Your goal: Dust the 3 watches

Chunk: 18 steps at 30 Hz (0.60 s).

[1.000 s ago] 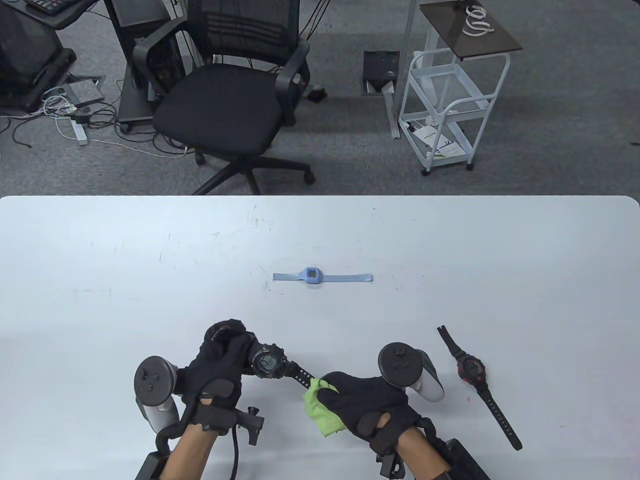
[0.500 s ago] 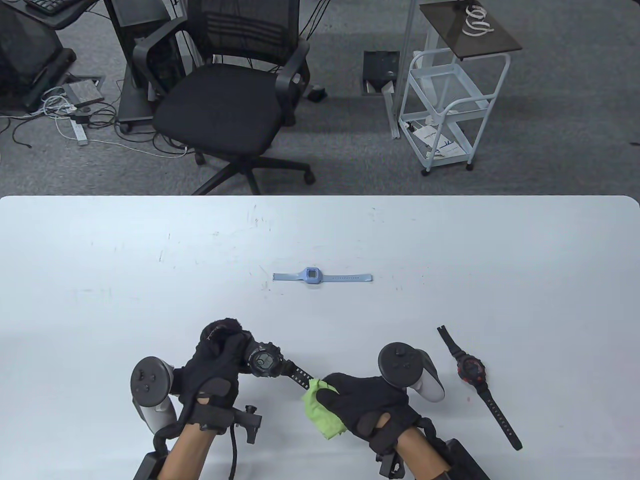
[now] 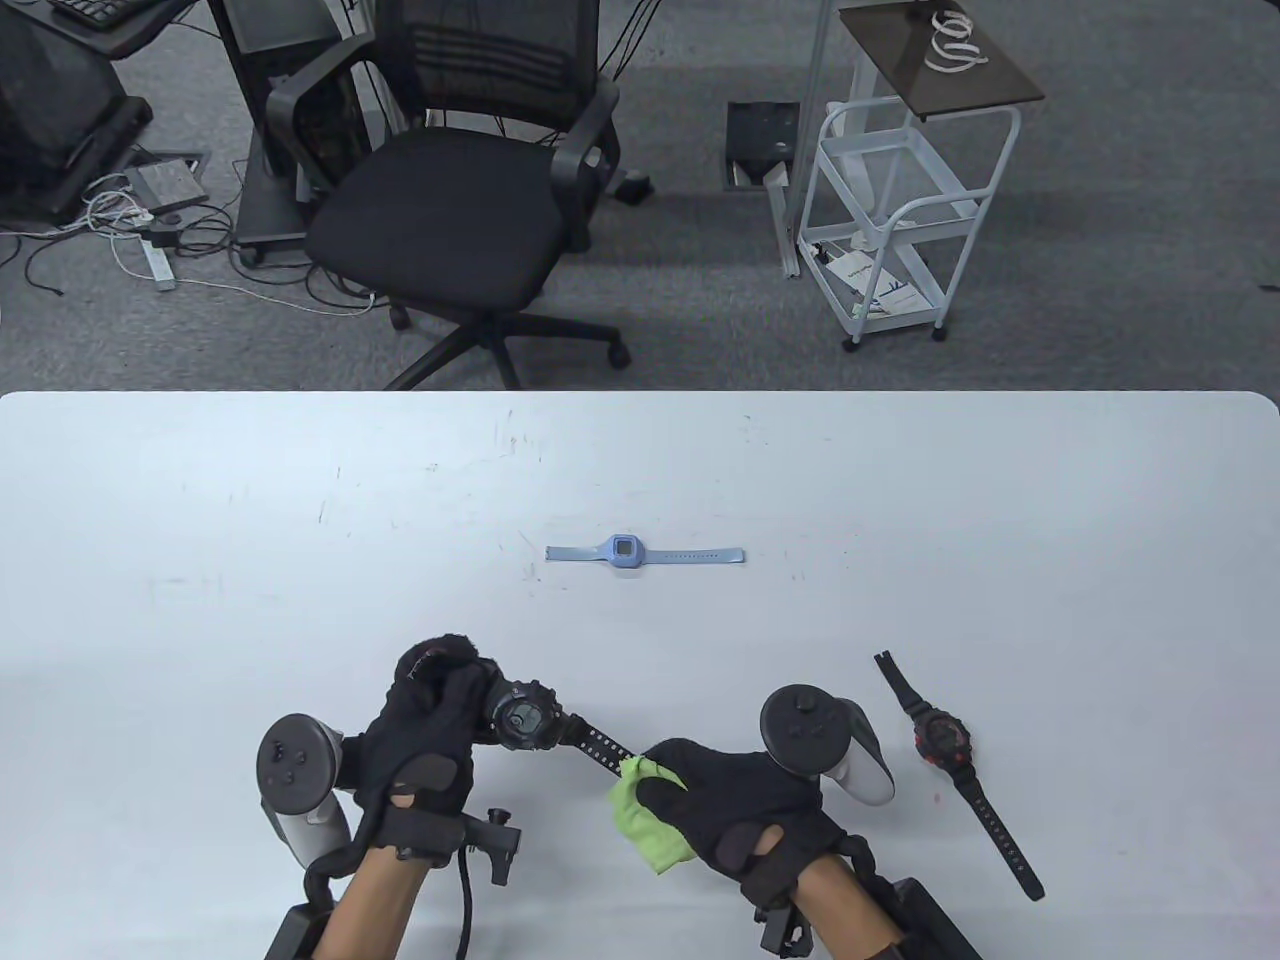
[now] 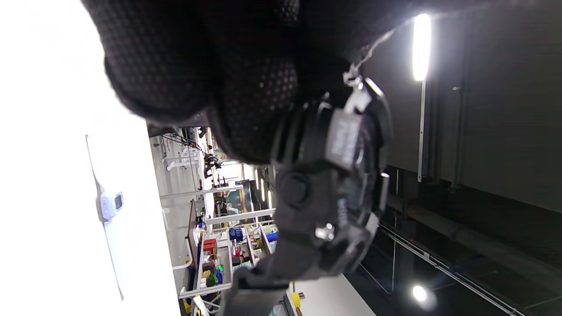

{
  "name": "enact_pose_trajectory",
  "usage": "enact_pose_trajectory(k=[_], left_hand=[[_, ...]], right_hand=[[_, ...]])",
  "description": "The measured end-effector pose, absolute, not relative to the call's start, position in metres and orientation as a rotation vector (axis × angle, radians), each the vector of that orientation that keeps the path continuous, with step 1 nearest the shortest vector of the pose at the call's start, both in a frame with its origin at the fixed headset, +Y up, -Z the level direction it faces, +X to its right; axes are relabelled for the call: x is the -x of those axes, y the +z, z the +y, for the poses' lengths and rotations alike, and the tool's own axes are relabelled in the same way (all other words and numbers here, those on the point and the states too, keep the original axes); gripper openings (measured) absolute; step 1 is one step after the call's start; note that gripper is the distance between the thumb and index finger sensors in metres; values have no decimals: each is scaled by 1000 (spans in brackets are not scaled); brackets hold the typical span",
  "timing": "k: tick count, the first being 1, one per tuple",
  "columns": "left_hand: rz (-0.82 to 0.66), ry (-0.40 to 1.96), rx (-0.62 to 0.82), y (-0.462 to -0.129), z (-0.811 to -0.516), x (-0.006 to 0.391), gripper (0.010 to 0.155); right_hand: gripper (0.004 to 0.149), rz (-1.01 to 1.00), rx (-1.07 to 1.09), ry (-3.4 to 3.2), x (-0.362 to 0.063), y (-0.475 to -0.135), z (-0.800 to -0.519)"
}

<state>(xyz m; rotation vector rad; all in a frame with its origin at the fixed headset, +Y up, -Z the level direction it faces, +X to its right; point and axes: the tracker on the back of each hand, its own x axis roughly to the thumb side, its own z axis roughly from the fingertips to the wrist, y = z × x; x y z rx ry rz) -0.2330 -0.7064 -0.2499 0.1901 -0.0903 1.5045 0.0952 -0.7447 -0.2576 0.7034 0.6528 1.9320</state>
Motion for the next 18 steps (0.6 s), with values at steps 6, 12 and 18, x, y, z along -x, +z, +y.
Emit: enact_pose_trajectory(k=[6, 12, 18], left_hand=[[-86, 1508, -192, -250, -707, 234, 45], [-80, 1510, -198, -250, -706, 237, 45], [-72, 1511, -218, -249, -704, 239, 45]], right_hand=[[51, 664, -687, 1885, -97, -258, -745], [51, 670, -676, 1849, -98, -259, -748], [51, 691, -692, 1837, -97, -259, -747]])
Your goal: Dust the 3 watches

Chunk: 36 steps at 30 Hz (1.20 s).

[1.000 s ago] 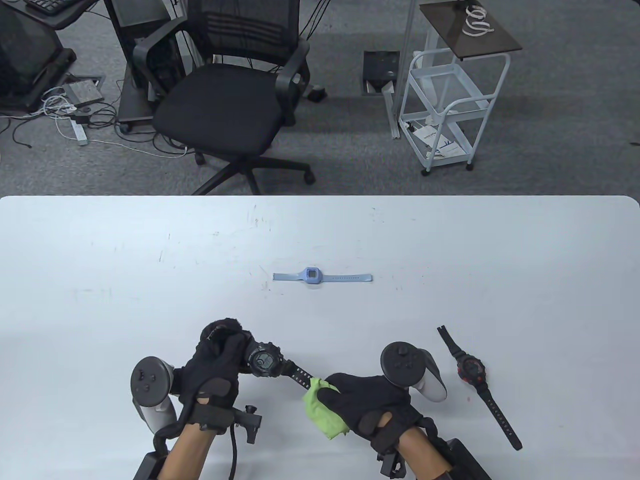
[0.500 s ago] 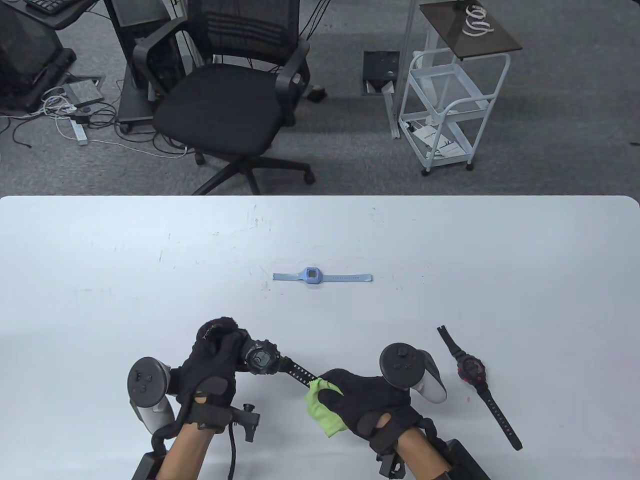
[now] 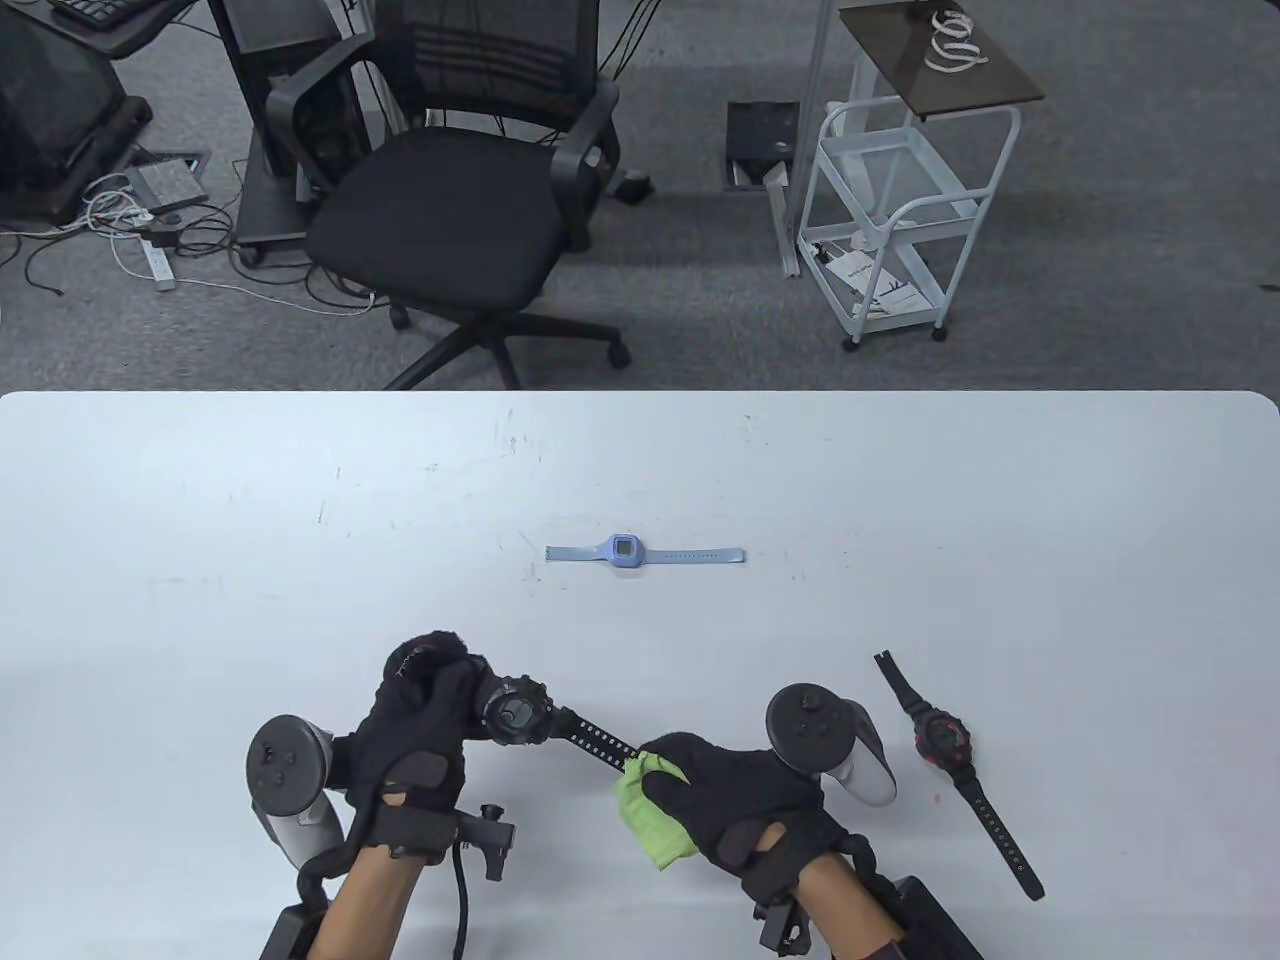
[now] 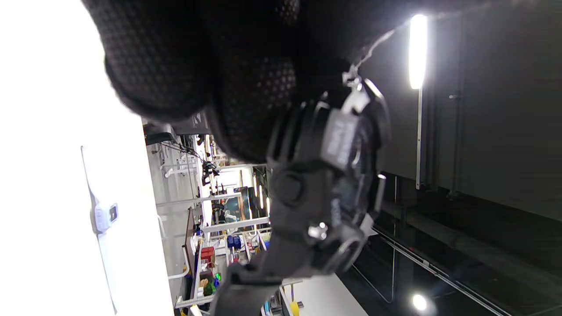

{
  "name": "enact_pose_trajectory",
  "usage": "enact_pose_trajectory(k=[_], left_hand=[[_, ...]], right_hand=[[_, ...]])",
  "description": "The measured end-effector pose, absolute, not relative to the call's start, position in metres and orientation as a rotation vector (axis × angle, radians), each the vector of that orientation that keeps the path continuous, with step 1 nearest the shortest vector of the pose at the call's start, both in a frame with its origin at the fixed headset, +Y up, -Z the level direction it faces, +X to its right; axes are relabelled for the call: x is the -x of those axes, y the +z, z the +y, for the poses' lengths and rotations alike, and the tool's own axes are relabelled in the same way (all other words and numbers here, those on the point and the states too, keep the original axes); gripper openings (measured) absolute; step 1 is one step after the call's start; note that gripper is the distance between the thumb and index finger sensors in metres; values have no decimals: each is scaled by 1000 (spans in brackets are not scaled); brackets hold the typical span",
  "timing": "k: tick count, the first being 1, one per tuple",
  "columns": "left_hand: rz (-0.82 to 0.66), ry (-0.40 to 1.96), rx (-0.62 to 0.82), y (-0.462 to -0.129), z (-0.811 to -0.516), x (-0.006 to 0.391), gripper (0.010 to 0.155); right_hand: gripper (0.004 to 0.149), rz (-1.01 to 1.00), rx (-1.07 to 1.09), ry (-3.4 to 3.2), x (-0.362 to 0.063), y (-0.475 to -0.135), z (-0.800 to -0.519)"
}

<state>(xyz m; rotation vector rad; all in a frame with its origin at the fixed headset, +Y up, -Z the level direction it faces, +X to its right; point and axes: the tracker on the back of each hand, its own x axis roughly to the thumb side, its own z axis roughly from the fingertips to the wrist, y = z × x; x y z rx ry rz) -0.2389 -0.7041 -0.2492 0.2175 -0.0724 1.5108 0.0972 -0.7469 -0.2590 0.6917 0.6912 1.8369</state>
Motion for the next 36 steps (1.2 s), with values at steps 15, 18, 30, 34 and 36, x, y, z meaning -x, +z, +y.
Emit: enact_pose_trajectory(k=[15, 18, 30, 34, 36], left_hand=[[-52, 1530, -246, -248, -703, 244, 45], [-39, 1561, -264, -247, -702, 250, 45], [-4, 1632, -303, -246, -700, 265, 46], [-5, 1633, -296, -247, -700, 263, 46], [-9, 1632, -291, -247, -700, 264, 46]], right_hand=[[51, 653, -648, 1873, -100, -260, -748], [50, 662, -616, 1885, -104, -261, -750], [50, 584, -835, 2375, -89, -249, -727], [51, 722, -962, 2468, -62, -239, -739], [51, 739, -992, 2517, -55, -237, -743]])
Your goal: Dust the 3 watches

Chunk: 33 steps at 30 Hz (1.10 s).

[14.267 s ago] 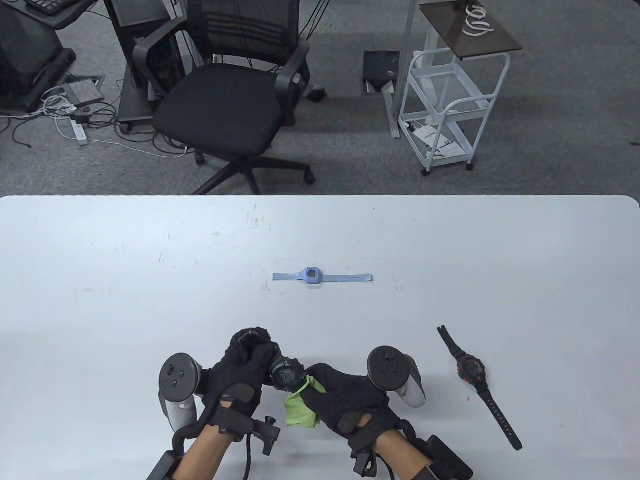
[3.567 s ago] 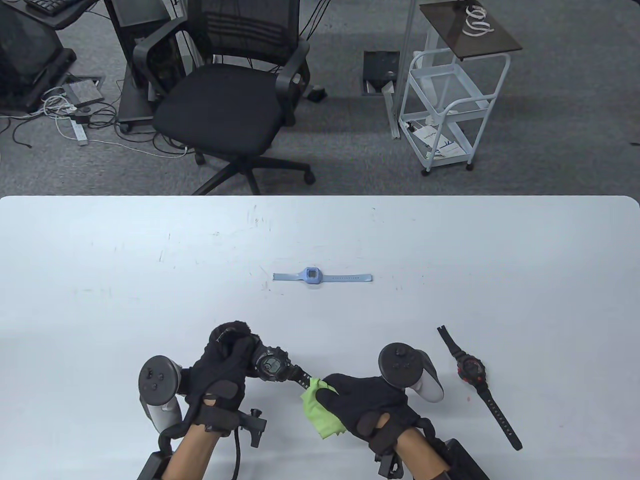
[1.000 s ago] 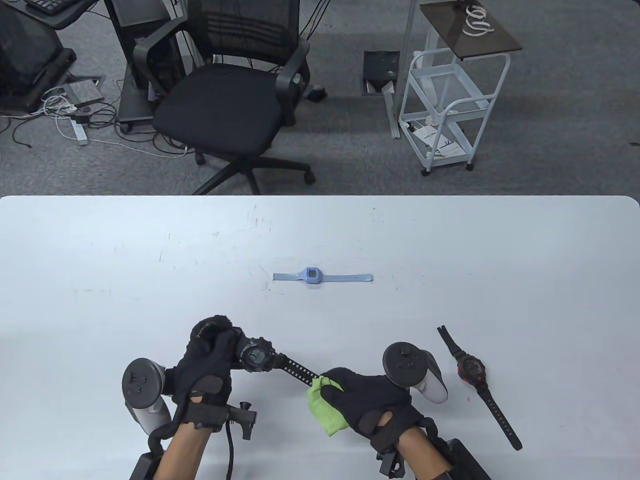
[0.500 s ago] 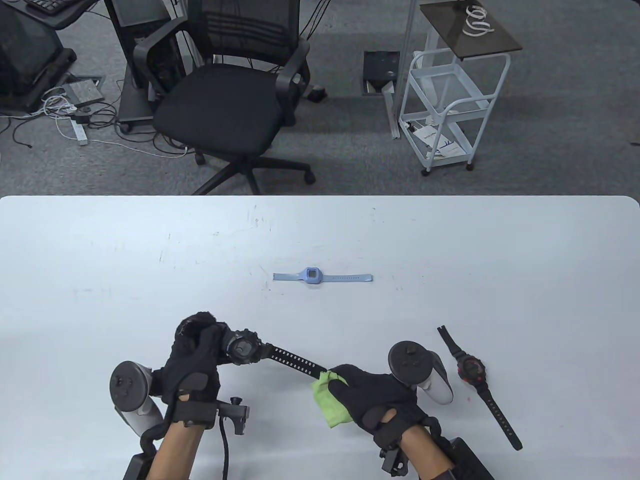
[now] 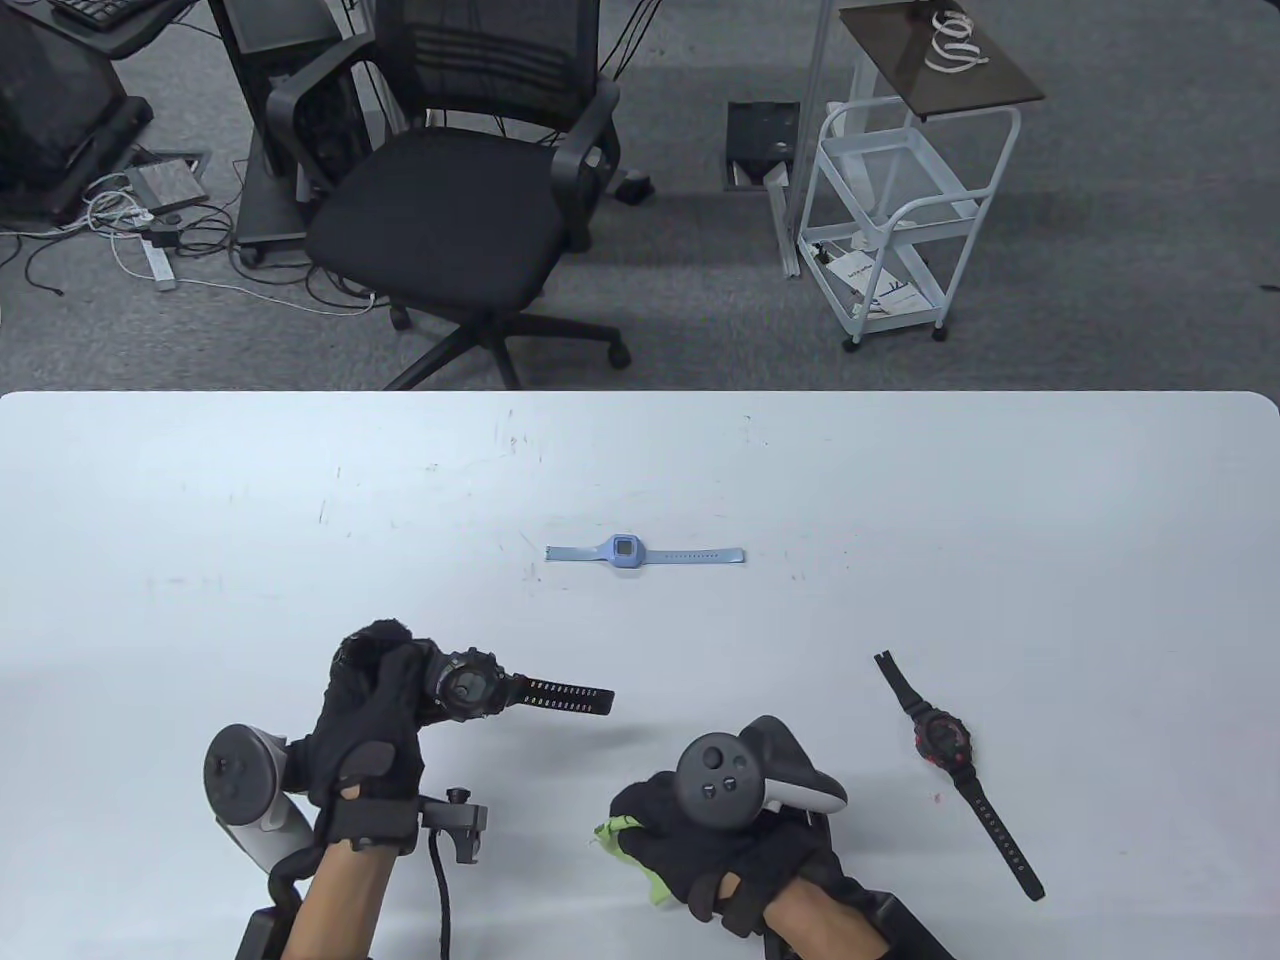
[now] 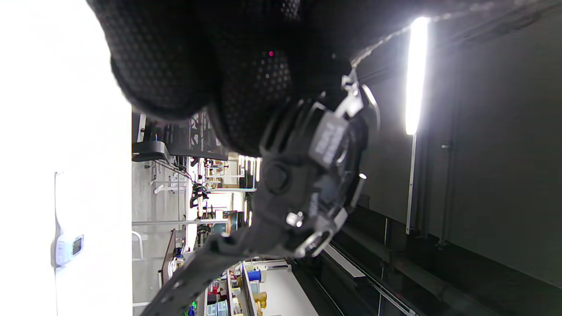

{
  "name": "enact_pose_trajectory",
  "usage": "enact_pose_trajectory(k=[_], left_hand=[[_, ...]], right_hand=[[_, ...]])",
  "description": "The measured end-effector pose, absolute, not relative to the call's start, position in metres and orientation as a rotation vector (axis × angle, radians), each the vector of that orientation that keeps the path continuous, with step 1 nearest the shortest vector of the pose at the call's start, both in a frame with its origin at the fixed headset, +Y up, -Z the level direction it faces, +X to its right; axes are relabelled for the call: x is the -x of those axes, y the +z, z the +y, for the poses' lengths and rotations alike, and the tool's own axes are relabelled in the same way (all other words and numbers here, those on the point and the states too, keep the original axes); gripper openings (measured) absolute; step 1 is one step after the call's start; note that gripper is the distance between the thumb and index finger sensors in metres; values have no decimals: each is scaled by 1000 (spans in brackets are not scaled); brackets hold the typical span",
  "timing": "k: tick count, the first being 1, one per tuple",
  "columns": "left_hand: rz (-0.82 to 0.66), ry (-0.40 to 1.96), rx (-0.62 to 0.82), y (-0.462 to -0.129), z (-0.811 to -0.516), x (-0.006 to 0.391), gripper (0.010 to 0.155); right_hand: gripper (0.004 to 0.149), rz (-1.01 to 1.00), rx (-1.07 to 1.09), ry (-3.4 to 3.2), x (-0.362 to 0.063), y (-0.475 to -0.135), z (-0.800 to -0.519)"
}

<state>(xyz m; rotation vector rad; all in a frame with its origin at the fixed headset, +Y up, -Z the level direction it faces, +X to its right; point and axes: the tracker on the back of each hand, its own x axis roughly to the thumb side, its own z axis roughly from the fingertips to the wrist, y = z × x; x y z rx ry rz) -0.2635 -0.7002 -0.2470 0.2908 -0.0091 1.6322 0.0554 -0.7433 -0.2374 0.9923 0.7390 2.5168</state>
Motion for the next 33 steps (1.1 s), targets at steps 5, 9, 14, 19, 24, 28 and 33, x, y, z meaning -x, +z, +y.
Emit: enact_pose_trajectory(k=[5, 9, 14, 19, 24, 28, 33], left_hand=[[-15, 1629, -280, -248, -701, 262, 46], [-20, 1623, -270, -248, -702, 260, 46], [-28, 1621, -265, -248, -702, 259, 46], [-24, 1624, -270, -248, -702, 259, 46], [-74, 1687, -234, -246, -701, 249, 46], [-144, 1723, -203, -243, -700, 232, 46], [-174, 1762, -145, -241, -705, 218, 46]], right_hand=[[51, 757, -998, 2554, -53, -237, -749], [52, 733, -1024, 2670, -50, -233, -754], [61, 733, -1130, 2863, -37, -225, -759], [92, 787, -1071, 2709, -47, -228, -747], [80, 360, -960, 2519, -67, -234, -724], [74, 378, -874, 2317, -67, -238, -728], [76, 464, -811, 2153, -67, -241, -739]])
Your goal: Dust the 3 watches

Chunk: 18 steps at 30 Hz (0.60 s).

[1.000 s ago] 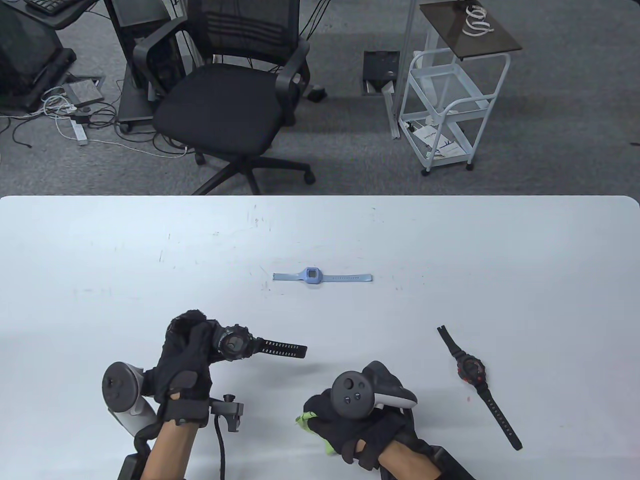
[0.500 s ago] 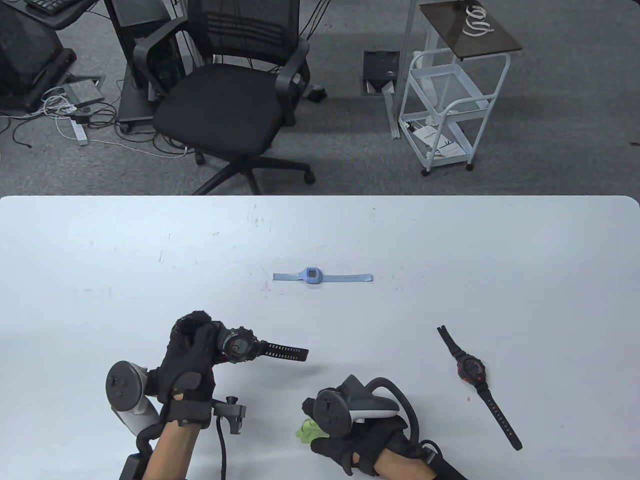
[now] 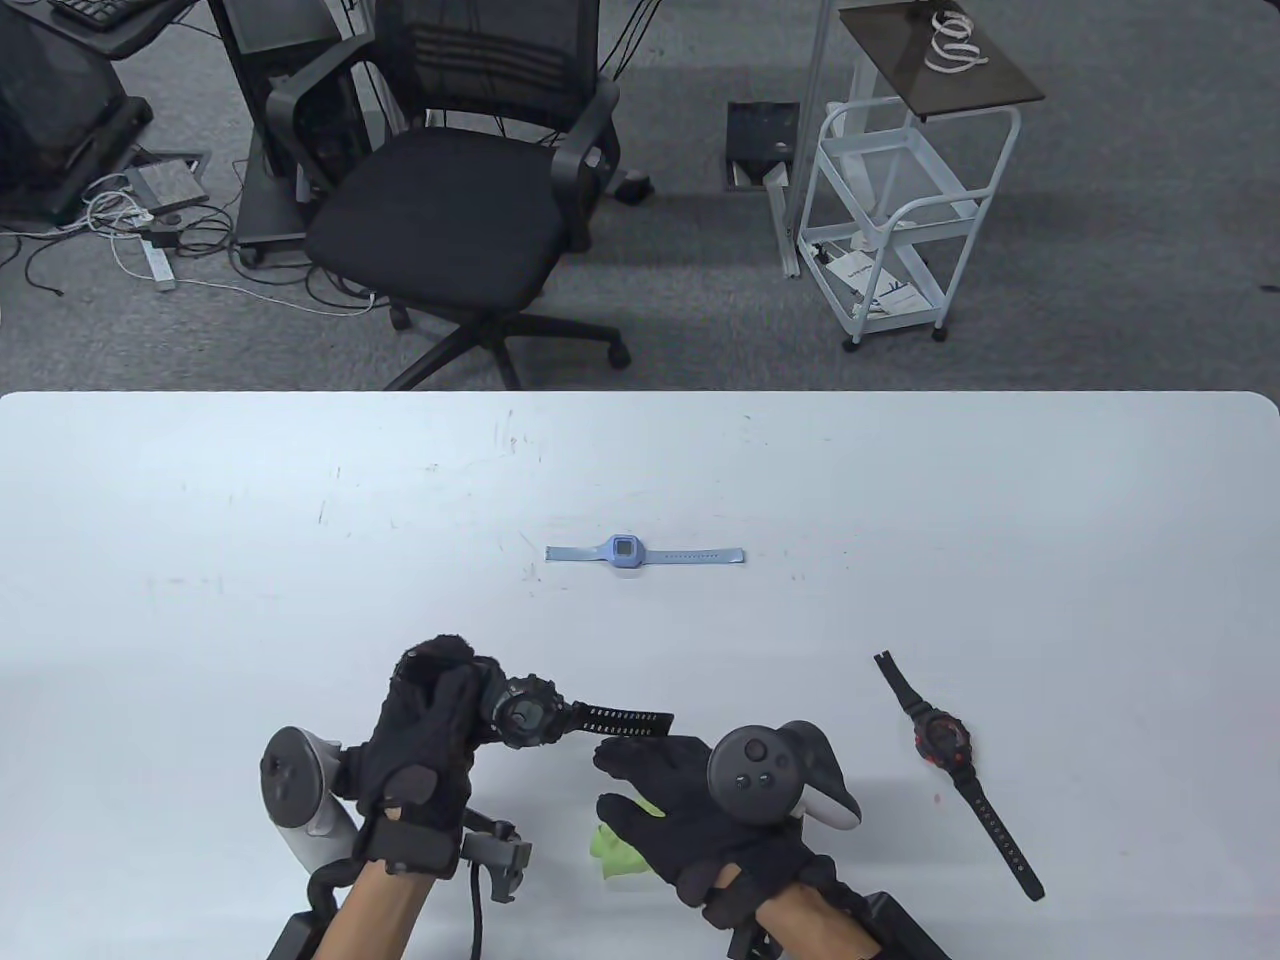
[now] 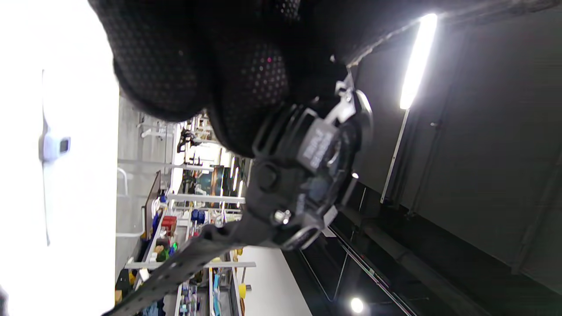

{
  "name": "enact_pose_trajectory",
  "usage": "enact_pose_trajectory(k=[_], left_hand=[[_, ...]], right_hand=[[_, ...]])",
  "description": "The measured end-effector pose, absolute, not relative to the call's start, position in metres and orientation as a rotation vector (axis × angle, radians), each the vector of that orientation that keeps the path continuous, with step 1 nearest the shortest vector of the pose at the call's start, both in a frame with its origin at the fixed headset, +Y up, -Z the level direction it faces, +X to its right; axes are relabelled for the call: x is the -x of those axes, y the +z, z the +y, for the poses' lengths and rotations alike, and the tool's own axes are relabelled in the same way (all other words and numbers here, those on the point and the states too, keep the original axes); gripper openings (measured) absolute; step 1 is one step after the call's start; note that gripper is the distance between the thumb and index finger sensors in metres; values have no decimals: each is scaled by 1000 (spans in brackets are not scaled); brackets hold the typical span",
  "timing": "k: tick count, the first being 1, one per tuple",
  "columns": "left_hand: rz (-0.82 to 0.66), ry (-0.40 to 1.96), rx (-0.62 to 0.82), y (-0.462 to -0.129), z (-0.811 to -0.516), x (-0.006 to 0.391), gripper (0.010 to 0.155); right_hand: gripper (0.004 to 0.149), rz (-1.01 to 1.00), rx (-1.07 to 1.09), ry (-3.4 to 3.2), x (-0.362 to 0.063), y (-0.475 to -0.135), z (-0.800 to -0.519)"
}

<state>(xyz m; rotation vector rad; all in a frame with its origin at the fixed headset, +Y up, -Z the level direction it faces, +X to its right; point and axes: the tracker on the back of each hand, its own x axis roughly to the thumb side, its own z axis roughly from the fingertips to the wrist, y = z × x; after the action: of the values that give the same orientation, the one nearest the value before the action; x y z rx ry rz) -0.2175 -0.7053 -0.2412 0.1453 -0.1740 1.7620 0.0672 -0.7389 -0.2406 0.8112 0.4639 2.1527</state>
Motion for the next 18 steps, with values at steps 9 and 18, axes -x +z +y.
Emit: enact_pose_trajectory(k=[9, 18], left_hand=[[-149, 1791, 25, -238, -732, 187, 46], [-188, 1675, 227, -232, -752, 156, 46]], right_hand=[[73, 490, -503, 1377, -88, -257, -762], [46, 294, -377, 1155, -121, -267, -753]])
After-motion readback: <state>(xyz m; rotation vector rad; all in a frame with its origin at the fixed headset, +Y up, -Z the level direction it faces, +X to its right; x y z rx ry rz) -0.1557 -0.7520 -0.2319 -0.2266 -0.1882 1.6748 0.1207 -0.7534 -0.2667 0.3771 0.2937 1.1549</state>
